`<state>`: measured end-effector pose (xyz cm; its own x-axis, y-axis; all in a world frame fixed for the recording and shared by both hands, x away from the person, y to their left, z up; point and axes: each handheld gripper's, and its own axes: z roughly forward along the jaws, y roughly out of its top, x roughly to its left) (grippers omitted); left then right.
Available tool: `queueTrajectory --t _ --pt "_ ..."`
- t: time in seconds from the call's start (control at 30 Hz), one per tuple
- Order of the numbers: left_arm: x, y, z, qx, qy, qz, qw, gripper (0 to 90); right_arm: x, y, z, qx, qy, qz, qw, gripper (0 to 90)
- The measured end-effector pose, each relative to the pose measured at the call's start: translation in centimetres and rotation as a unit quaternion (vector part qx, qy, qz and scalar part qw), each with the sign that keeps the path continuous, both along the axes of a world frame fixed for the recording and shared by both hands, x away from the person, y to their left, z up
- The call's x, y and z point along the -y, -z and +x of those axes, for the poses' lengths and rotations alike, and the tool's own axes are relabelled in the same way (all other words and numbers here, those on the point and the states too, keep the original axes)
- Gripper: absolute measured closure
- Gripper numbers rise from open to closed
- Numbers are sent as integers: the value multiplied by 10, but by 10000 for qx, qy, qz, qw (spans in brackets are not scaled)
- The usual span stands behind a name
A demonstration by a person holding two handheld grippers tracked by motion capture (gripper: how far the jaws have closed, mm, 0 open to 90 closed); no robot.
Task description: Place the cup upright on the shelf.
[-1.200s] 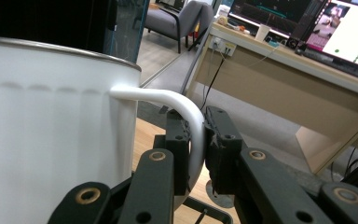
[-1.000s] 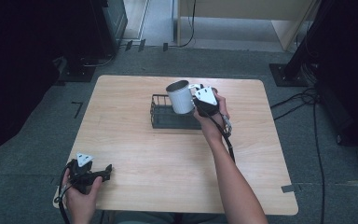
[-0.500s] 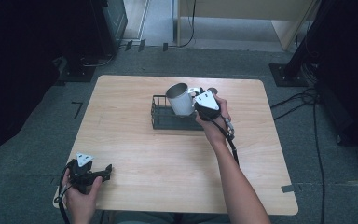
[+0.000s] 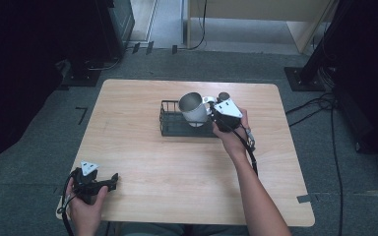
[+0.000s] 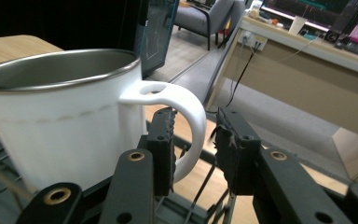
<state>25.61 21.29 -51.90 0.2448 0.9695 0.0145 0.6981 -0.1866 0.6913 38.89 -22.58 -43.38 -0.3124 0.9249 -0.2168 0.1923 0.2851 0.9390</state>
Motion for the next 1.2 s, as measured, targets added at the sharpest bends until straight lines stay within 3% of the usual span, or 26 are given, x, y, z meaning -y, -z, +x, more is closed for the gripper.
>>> queueTrajectory --t 0.4,0.67,0.87,1.03,1.2 --pt "0 0 0 1 2 4 10000 9 26 -4 -19 -185 136 429 9988 558" --pt "0 0 0 0 4 4 10000 9 50 -9 -34 -404 230 830 9955 432" --pt "0 0 0 7 1 1 10000 9 67 -7 -47 -588 377 930 9932 315" --pt "0 0 0 7 2 2 10000 9 86 -2 -60 -887 666 1087 9879 135" --pt "0 0 0 3 9 11 10000 9 95 4 -67 -1100 723 1098 9852 31"
